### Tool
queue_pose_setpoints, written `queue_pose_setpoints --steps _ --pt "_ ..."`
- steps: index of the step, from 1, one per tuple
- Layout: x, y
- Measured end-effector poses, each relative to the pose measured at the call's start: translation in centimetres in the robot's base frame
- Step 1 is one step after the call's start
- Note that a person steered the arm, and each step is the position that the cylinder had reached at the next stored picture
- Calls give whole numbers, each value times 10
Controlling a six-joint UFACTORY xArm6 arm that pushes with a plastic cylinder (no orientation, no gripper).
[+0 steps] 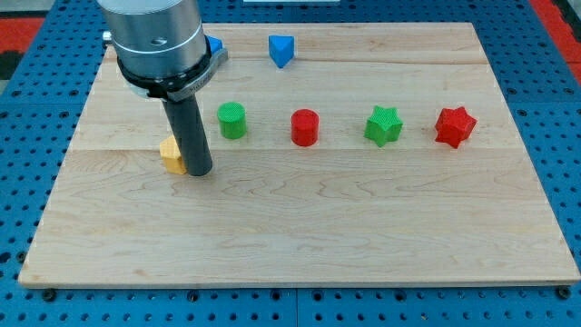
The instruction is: Slide the yellow heart vertically to the top of the yellow hexagon
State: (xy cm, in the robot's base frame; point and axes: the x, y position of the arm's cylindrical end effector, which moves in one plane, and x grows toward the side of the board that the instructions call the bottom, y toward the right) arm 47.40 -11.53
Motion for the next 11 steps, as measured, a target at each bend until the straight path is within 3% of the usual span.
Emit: queue_pose_setpoints --steps 2,3,5,6,9,10,11 --pt "-19 -4" --pt "-35 -56" --pt "-121 28" --pt "-132 29" --pt "-171 -62" --pt "-162 -20" --pt "-129 59"
